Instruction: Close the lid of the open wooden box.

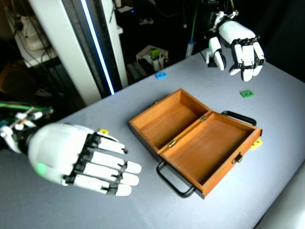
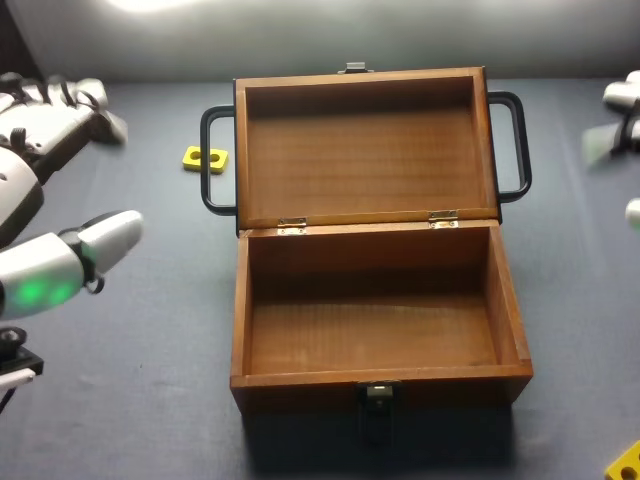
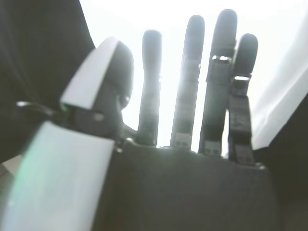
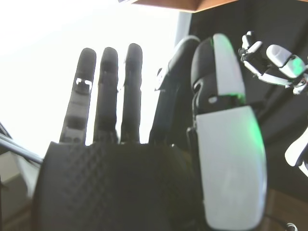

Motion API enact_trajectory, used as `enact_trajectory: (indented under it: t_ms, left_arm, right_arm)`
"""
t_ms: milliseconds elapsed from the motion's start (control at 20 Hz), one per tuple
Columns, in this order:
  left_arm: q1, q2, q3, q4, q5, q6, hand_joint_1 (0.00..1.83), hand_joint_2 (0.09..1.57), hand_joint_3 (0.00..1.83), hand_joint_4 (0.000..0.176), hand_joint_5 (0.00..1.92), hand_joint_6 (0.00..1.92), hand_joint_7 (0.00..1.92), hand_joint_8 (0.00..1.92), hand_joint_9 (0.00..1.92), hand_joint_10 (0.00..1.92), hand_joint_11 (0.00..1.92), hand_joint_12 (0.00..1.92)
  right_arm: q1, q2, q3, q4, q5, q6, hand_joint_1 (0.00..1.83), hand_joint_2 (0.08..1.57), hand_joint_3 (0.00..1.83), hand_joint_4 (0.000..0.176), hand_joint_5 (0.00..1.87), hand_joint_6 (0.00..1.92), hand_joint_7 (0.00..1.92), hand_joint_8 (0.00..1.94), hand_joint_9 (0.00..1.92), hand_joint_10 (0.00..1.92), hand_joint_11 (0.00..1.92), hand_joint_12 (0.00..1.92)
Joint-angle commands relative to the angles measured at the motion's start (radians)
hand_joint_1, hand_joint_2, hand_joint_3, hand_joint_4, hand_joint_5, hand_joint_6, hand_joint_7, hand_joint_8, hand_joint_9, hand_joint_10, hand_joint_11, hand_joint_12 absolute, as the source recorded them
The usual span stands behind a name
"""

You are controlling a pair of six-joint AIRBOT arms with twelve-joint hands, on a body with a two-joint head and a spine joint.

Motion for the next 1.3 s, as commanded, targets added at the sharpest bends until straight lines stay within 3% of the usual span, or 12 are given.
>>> enact_trajectory:
  t_ms: [0,300,450,500,750,1050,1250]
  left_arm:
    - [-0.012,-0.004,0.008,0.013,-0.100,-0.005,0.00,1.31,0.02,0.000,0.01,0.00,0.00,0.00,0.00,0.00,0.02,0.09]
    - [-0.029,-0.009,0.031,0.020,-0.031,-0.005,0.00,1.34,0.02,0.000,0.01,0.00,0.01,0.00,0.02,0.00,0.04,0.11]
    - [-0.071,-0.027,0.075,0.036,0.097,-0.005,0.00,1.35,0.02,0.000,0.00,0.00,0.00,0.00,0.00,0.00,0.00,0.08]
    - [-0.098,-0.039,0.099,0.052,0.168,-0.005,0.00,1.29,0.00,0.000,0.02,0.01,0.00,0.00,0.00,0.00,0.01,0.02]
    - [-0.175,-0.081,0.170,0.083,0.332,-0.005,0.00,1.29,0.00,0.000,0.08,0.00,0.05,0.00,0.04,0.00,0.05,0.04]
    - [-0.246,-0.121,0.240,0.118,0.490,-0.005,0.00,1.24,0.00,0.000,0.00,0.00,0.00,0.00,0.00,0.00,0.05,0.05]
    - [-0.281,-0.149,0.276,0.123,0.539,-0.005,0.00,1.24,0.00,0.000,0.00,0.00,0.00,0.00,0.00,0.00,0.01,0.00]
  right_arm:
    - [0.004,0.002,0.009,0.012,0.111,0.010,0.11,1.43,0.02,0.000,0.08,0.00,0.06,0.00,0.03,0.00,0.02,0.10]
    - [0.021,-0.001,0.021,-0.023,0.064,0.010,0.00,1.44,0.00,0.000,0.09,0.00,0.07,0.00,0.04,0.00,0.03,0.06]
    - [0.069,-0.013,0.057,-0.072,-0.046,0.010,0.00,1.42,0.00,0.000,0.10,0.01,0.09,0.01,0.07,0.01,0.08,0.08]
    - [0.101,-0.020,0.083,-0.107,-0.123,0.013,0.00,1.41,0.00,0.000,0.11,0.01,0.11,0.01,0.07,0.01,0.08,0.07]
    - [0.169,-0.052,0.162,-0.191,-0.287,0.048,0.00,1.40,0.00,0.000,0.09,0.00,0.08,0.00,0.02,0.00,0.04,0.05]
    - [0.231,-0.095,0.241,-0.257,-0.430,0.074,0.00,1.40,0.00,0.000,0.13,0.01,0.11,0.01,0.05,0.01,0.08,0.05]
    - [0.279,-0.126,0.292,-0.321,-0.504,0.109,0.00,1.38,0.00,0.000,0.10,0.00,0.09,0.00,0.03,0.00,0.05,0.04]
